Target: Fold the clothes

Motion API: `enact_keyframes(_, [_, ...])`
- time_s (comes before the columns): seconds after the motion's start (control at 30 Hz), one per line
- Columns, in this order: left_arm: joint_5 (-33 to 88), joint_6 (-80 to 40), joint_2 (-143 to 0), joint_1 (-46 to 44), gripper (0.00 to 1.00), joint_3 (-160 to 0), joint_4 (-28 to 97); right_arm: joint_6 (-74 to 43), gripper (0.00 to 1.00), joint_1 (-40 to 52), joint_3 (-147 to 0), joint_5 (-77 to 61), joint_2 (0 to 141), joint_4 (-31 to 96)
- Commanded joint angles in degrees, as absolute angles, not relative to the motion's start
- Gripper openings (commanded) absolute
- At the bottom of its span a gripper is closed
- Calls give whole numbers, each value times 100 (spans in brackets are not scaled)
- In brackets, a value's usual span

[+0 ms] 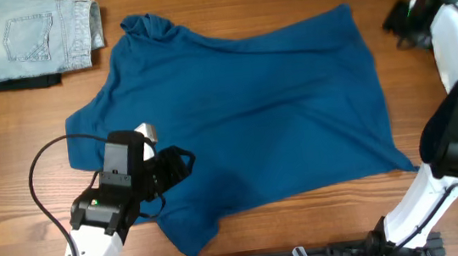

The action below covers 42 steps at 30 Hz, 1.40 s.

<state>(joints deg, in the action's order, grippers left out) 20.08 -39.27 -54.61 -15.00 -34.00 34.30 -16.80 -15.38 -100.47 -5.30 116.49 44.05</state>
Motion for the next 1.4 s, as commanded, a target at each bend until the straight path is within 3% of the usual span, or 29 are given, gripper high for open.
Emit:
enact_keyframes(0.0, [2150,-3769,-5649,-1529,56,-3389,3221,-1374,20,-1328,-10383,-1935,11421,3992])
enact_keyframes(0.07, [2174,-3771,-5747,-1529,56,-3387,3138,-1444,5,-1186,-10381,-1933,11478,3732])
enact_keyframes(0.1, [2198,-3769,-5806,-1527,56,-3387,3098,-1503,4,-1094,-10381,-1922,11522,3614])
enact_keyframes(0.43, [2558,-3771,-6163,-1529,57,-3387,3000,-1879,4,-445,-10396,-1632,12733,2462])
enact_keyframes(1.37, [2571,-3774,-6163,-1527,56,-3387,3041,-2311,4,-532,-10403,-827,13880,2762])
